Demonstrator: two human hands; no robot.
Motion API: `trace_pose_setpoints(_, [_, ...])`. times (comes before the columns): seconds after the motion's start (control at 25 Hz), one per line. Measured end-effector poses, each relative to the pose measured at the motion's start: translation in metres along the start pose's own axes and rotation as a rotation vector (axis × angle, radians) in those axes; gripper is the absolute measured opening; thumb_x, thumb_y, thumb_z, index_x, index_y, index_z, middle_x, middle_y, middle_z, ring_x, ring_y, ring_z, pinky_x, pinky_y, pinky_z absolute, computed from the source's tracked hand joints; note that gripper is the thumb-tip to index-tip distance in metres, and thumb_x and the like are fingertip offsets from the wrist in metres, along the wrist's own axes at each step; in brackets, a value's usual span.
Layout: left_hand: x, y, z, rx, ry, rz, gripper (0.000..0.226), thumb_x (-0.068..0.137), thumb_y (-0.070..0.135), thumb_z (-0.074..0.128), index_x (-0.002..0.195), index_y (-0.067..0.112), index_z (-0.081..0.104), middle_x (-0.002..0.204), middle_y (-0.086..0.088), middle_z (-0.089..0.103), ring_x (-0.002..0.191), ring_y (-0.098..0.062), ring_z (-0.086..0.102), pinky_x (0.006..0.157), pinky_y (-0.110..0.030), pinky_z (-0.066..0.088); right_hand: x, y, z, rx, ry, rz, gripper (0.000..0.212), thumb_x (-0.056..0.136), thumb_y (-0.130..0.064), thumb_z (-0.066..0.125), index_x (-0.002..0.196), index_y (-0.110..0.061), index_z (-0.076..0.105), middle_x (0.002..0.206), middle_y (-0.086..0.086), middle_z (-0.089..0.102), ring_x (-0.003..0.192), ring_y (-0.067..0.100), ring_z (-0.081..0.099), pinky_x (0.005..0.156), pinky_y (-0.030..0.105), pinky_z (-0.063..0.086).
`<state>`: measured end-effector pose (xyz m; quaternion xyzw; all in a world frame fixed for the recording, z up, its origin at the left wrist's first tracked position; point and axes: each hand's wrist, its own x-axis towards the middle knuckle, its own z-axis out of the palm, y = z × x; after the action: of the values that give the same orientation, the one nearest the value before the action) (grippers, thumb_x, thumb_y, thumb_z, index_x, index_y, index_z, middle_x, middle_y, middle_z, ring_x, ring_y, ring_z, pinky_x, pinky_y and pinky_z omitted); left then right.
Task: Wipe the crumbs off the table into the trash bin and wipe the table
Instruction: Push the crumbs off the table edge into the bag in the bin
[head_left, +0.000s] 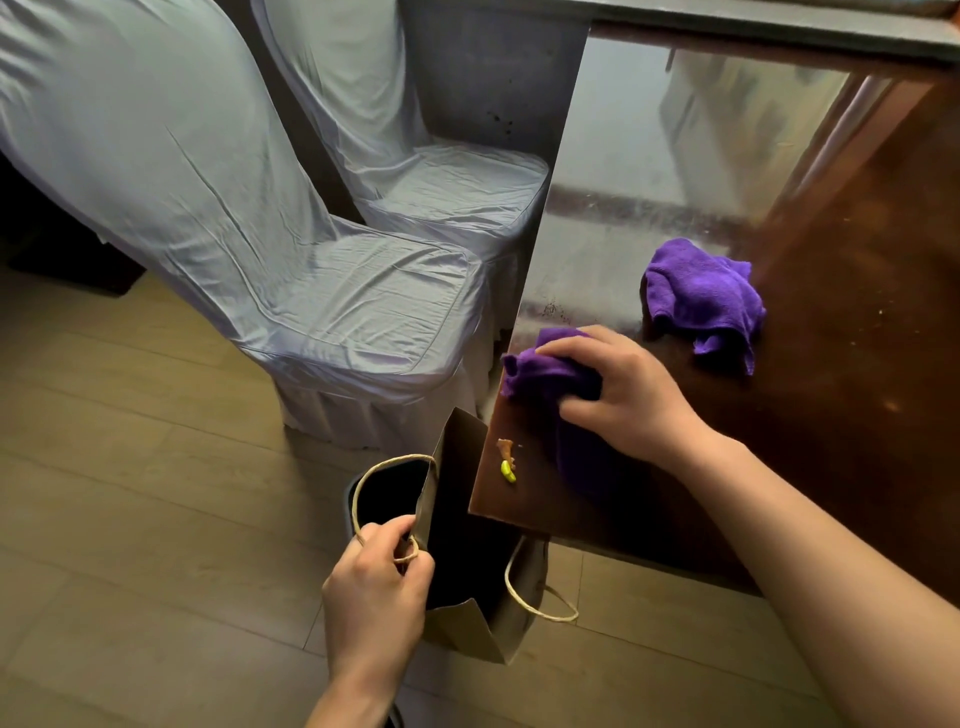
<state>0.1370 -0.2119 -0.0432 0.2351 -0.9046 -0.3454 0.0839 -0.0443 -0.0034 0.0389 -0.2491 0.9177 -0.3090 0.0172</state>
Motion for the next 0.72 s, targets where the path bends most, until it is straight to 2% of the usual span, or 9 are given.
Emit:
trace_pose_setpoints(0.08, [0.001, 0.001, 0.000, -0.020, 0.001, 0.004, 0.030, 0.076, 0.013, 0.067, 0.104, 0.021, 0.070, 0.075, 0.008, 0.060, 0.071, -0.013, 0.056, 0.059, -0.028, 0.043, -0.004, 0.001, 0.007, -0.101, -0.116, -0.024, 0.054, 0.073, -0.023, 0.077, 0.125, -0.032, 0.065, 0.132, -0.002, 0.060, 0.114, 0.029, 0.056, 0.102, 0.042, 0.043])
trace_pose_setpoints(0.16, [0.001, 0.000, 0.000, -0.032, 0.001, 0.008, 0.029, 0.076, 0.013, 0.067, 0.104, 0.021, 0.070, 0.076, 0.008, 0.060, 0.072, -0.015, 0.056, 0.060, -0.031, 0.045, -0.010, 0.009, 0.004, -0.147, -0.140, 0.023, 0.058, 0.075, -0.049, 0.076, 0.130, -0.045, 0.058, 0.146, -0.006, 0.050, 0.126, 0.029, 0.046, 0.109, 0.043, 0.035])
trace_pose_setpoints(0.24, [0.001, 0.000, 0.000, -0.032, -0.003, 0.013, 0.028, 0.077, 0.013, 0.066, 0.103, 0.021, 0.070, 0.077, 0.008, 0.060, 0.072, -0.015, 0.057, 0.059, -0.032, 0.045, -0.015, 0.013, 0.000, -0.152, -0.075, 0.090, 0.065, 0.075, -0.076, 0.058, 0.135, -0.053, 0.048, 0.159, -0.009, 0.030, 0.140, 0.025, 0.028, 0.114, 0.045, 0.025])
trace_pose_setpoints(0.28, [0.001, 0.000, 0.000, -0.036, -0.005, 0.013, 0.028, 0.077, 0.013, 0.066, 0.104, 0.021, 0.070, 0.078, 0.008, 0.061, 0.072, -0.015, 0.057, 0.059, -0.032, 0.046, -0.016, 0.012, 0.001, -0.152, -0.021, 0.078, 0.064, 0.078, -0.079, 0.050, 0.137, -0.054, 0.046, 0.162, -0.010, 0.024, 0.143, 0.023, 0.023, 0.113, 0.044, 0.023])
trace_pose_setpoints(0.36, [0.002, 0.001, 0.001, -0.049, -0.006, 0.012, 0.028, 0.077, 0.013, 0.066, 0.104, 0.021, 0.070, 0.078, 0.008, 0.061, 0.073, -0.014, 0.057, 0.059, -0.032, 0.047, -0.016, 0.008, 0.009, -0.201, 0.034, -0.038, 0.056, 0.088, -0.069, 0.045, 0.140, -0.048, 0.048, 0.163, -0.008, 0.026, 0.144, 0.023, 0.026, 0.114, 0.042, 0.025])
trace_pose_setpoints(0.44, [0.004, 0.003, 0.001, -0.055, 0.001, 0.014, 0.028, 0.077, 0.012, 0.066, 0.103, 0.021, 0.070, 0.078, 0.008, 0.061, 0.073, -0.013, 0.056, 0.060, -0.032, 0.046, -0.014, 0.009, 0.014, -0.272, -0.027, -0.113, 0.056, 0.092, -0.059, 0.050, 0.144, -0.039, 0.047, 0.159, -0.004, 0.036, 0.140, 0.025, 0.036, 0.115, 0.040, 0.032])
trace_pose_setpoints(0.56, [0.006, 0.005, 0.000, -0.067, 0.012, 0.021, 0.027, 0.076, 0.011, 0.067, 0.102, 0.021, 0.070, 0.077, 0.007, 0.061, 0.072, -0.014, 0.056, 0.060, -0.033, 0.046, -0.012, 0.013, 0.015, -0.217, -0.038, -0.049, 0.058, 0.089, -0.041, 0.067, 0.144, -0.028, 0.050, 0.150, 0.000, 0.049, 0.128, 0.029, 0.048, 0.112, 0.037, 0.036])
trace_pose_setpoints(0.72, [0.004, 0.003, 0.000, -0.088, 0.030, 0.008, 0.025, 0.077, 0.012, 0.067, 0.100, 0.021, 0.071, 0.075, 0.008, 0.060, 0.070, -0.010, 0.056, 0.056, -0.028, 0.044, -0.011, 0.001, 0.020, -0.282, -0.013, -0.127, 0.045, 0.087, -0.022, 0.072, 0.131, -0.020, 0.064, 0.136, 0.008, 0.062, 0.107, 0.036, 0.055, 0.098, 0.040, 0.044])
